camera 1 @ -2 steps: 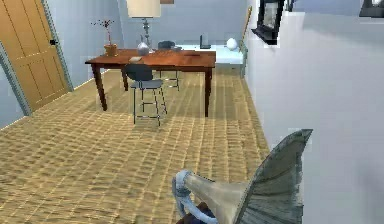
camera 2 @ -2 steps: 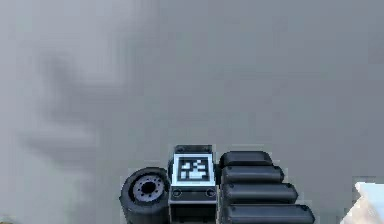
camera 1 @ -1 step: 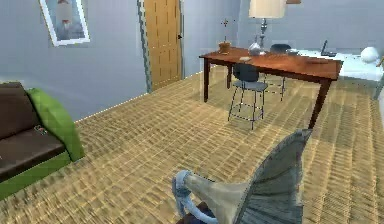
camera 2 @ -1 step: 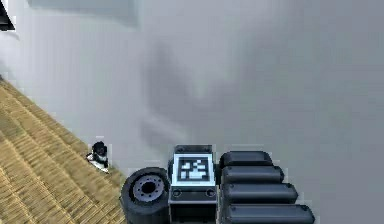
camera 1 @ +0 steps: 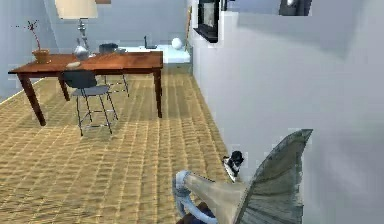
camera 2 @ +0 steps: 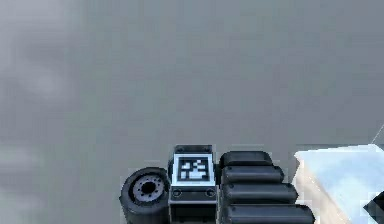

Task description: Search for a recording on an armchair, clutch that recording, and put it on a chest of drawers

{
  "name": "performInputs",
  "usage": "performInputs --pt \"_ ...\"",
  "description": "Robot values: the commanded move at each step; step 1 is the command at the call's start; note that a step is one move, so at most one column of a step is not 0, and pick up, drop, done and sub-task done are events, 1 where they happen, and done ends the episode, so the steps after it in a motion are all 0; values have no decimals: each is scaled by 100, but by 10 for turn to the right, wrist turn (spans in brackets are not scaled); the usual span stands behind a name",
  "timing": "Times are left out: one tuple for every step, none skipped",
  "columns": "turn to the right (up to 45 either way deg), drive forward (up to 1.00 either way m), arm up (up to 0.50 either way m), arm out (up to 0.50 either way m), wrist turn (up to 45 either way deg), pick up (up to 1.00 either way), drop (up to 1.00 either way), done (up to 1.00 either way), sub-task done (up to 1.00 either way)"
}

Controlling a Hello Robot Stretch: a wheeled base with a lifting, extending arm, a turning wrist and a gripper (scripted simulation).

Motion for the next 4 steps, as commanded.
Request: performInputs --pt "450 0 0 0 0 0 0 0 0" --pt "450 0 0 0 0 0 0 0 0" --pt "120 0 0 0 0 0 0 0 0" --pt "0 0 0 48 0 0 0 0 0"
